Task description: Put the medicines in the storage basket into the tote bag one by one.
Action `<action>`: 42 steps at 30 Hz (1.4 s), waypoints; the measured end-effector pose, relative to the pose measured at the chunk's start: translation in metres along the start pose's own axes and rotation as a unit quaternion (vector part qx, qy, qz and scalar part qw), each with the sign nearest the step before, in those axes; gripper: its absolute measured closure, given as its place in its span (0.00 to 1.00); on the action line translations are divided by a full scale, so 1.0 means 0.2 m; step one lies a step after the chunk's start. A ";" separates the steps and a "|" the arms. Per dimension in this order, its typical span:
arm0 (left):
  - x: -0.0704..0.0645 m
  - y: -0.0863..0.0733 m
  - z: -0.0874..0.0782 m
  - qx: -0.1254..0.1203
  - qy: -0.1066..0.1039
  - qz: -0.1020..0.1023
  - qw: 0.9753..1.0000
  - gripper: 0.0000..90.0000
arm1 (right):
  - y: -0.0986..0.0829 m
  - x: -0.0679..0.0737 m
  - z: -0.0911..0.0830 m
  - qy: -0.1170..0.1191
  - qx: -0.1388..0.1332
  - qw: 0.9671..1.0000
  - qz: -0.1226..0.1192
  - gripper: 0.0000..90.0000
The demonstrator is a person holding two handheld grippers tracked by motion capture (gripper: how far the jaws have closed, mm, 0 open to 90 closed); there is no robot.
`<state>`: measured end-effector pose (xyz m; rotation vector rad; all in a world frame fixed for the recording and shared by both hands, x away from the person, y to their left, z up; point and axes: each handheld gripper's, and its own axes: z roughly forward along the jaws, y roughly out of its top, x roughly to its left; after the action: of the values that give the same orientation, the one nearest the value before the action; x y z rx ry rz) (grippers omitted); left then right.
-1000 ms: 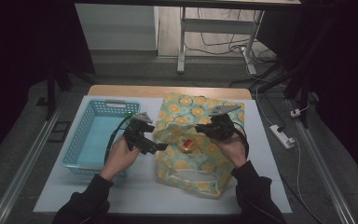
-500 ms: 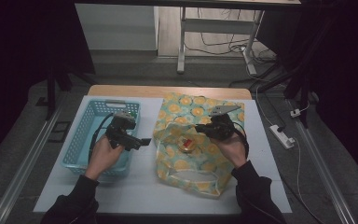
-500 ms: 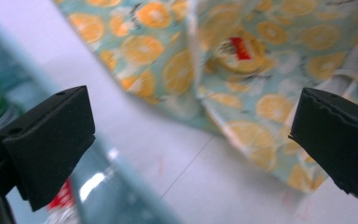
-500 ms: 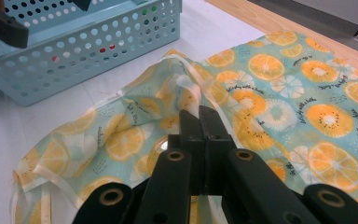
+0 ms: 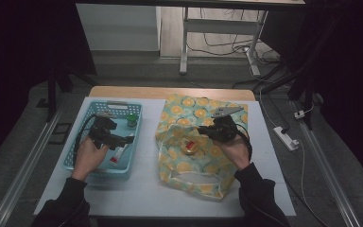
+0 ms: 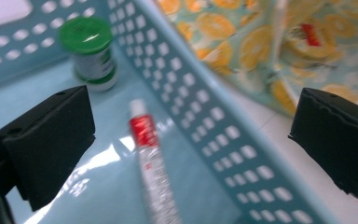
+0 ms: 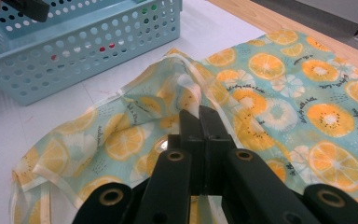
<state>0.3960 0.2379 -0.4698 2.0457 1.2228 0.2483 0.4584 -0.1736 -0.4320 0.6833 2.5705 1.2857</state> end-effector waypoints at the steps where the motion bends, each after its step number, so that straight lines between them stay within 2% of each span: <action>1: 0.01 -0.01 0.01 0.004 0.004 -0.002 1.000 0.00 | 0.00 0.00 0.00 0.000 0.000 1.000 0.000 1.00; 7: 0.07 -0.05 0.07 0.040 0.023 -0.009 0.999 0.00 | 0.00 0.00 0.00 0.000 0.001 1.000 0.000 1.00; 11: 0.07 -0.05 0.11 0.071 0.030 -0.008 0.997 0.00 | 0.00 0.00 0.00 -0.001 0.000 1.000 -0.001 1.00; 17: 0.05 -0.05 0.17 0.126 0.050 0.009 0.991 0.00 | 0.00 0.00 0.00 0.000 0.000 1.000 -0.002 1.00; 21: 0.05 -0.05 0.20 0.147 0.064 0.011 0.987 0.01 | 0.00 0.00 0.00 0.000 0.000 1.000 -0.002 1.00; 24: 0.04 -0.05 0.21 0.158 0.071 0.013 0.985 0.05 | 0.00 0.00 0.00 0.000 0.000 1.000 -0.002 1.00; 25: 0.04 -0.05 0.21 0.162 0.071 0.014 0.984 0.07 | 0.00 0.00 0.00 0.000 0.001 1.000 -0.002 1.00; 31: 0.03 -0.05 0.23 0.178 0.056 0.013 0.982 0.38 | 0.00 0.00 0.00 0.000 0.001 1.000 -0.003 1.00; 35: 0.03 -0.05 0.23 0.187 0.065 0.008 0.980 0.52 | 0.00 0.00 0.00 0.000 0.001 1.000 -0.002 1.00; 42: 0.03 -0.05 0.24 0.195 0.047 -0.003 0.980 0.72 | 0.00 0.00 0.00 0.000 0.001 1.000 -0.002 1.00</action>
<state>0.4165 0.2226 -0.5118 2.3855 1.4241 0.1097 0.4587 -0.1731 -0.4329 0.6785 2.5722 1.2802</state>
